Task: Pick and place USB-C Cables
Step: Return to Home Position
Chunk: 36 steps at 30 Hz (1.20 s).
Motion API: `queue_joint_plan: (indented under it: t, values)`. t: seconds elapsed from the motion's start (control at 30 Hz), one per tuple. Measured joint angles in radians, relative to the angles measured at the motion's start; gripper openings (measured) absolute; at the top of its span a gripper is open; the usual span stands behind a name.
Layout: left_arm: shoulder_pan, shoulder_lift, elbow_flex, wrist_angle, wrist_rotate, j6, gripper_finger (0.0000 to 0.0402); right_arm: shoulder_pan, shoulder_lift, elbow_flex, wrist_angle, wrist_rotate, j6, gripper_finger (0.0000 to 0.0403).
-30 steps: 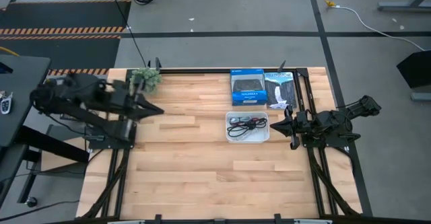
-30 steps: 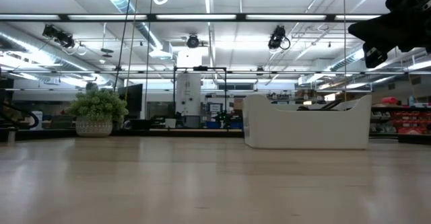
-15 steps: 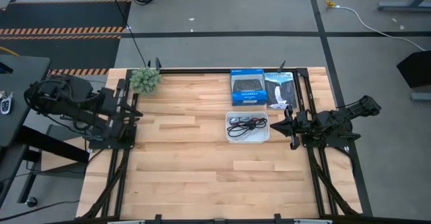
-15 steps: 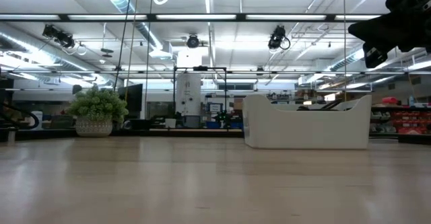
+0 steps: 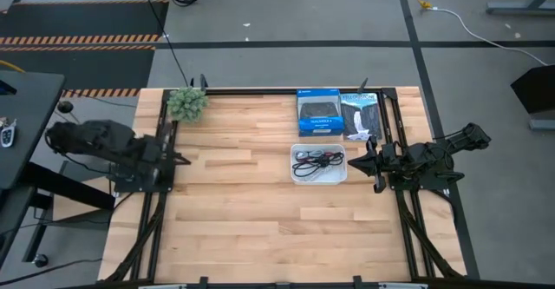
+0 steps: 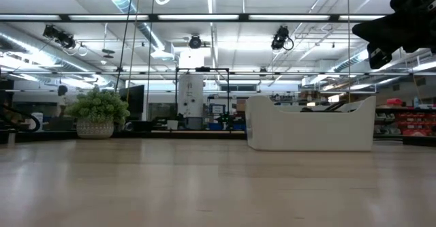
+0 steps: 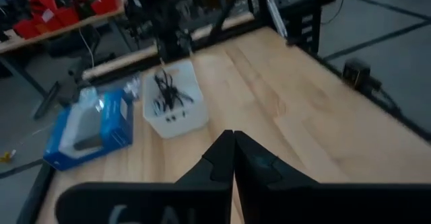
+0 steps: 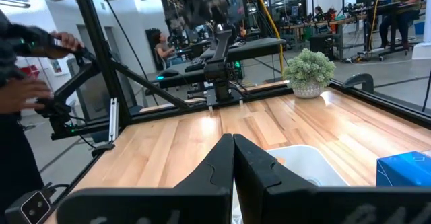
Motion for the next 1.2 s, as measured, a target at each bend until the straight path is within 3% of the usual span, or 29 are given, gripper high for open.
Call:
queue_joint_plan:
  t: [0.13,0.47,0.7,0.8,0.97,1.2]
  values:
    - [-0.004,-0.086,-0.171,0.078,0.000,0.005,0.0019,0.000,0.000,0.000,0.000,0.000,0.000,0.0014]
    - [-0.008,-0.220,-0.532,0.750,0.000,0.261,0.0020,0.000,0.000,0.000,0.000,0.000,0.000,0.0014]
    - [-0.007,-0.261,-0.727,0.961,0.000,0.278,0.0020,0.000,0.000,0.000,0.000,0.000,0.000,0.0014]
    - [-0.007,-0.275,-0.762,0.994,0.000,0.281,0.0020,0.000,0.000,0.000,0.000,0.000,0.000,0.0014]
    - [-0.007,-0.318,-0.766,0.854,-0.010,0.283,0.0020,0.000,0.000,0.000,0.000,0.000,0.000,0.0014]
    - [-0.007,-0.337,-0.766,0.803,-0.011,0.283,0.0019,0.000,0.000,0.000,0.000,0.000,0.000,0.0014]
